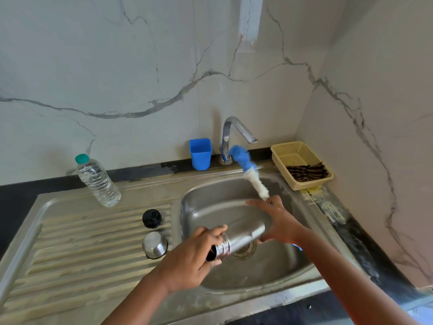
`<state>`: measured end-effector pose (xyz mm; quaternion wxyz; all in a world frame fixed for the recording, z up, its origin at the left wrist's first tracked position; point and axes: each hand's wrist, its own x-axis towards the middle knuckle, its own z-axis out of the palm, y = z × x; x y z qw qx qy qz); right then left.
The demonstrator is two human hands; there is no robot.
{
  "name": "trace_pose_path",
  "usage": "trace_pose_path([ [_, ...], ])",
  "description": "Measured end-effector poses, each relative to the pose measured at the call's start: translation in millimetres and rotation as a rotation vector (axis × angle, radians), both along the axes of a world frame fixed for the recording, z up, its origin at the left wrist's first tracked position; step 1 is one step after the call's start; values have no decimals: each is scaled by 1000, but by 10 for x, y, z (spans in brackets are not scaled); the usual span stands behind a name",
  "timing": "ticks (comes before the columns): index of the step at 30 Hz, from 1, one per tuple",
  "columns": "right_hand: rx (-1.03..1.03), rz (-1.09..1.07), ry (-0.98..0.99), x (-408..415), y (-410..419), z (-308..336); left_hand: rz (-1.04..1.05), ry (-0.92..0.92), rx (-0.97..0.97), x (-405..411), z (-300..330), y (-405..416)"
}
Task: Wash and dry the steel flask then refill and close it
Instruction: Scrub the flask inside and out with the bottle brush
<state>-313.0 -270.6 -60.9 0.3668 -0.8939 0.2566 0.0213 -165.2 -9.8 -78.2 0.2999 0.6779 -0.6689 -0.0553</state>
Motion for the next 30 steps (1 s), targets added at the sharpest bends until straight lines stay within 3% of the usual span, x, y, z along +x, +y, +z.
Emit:
trace_pose_path([
  [5,-231,278,134,71,17,-27,-232,-395,-30,3,59,8],
  [10,-455,339,94,41,142,-24,-210,-415,-83,21,85,27],
  [13,-471,229,35,12,150,-93,-34,-75,-102,-19,30,58],
  [15,-493,148,-26,-1,155,-160,157,267,-81,-75,-14,48],
  [18,-543,86,-154,-10,158,-207,465,1171,54,-240,81,-36],
  [20,-585,86,-215,-7,176,-194,592,1580,99,-291,71,-93],
  [23,-656,102,-278,13,197,-167,632,1730,69,-305,89,-117],
  [30,-731,128,-315,7,232,-181,743,1718,52,-141,119,-128],
])
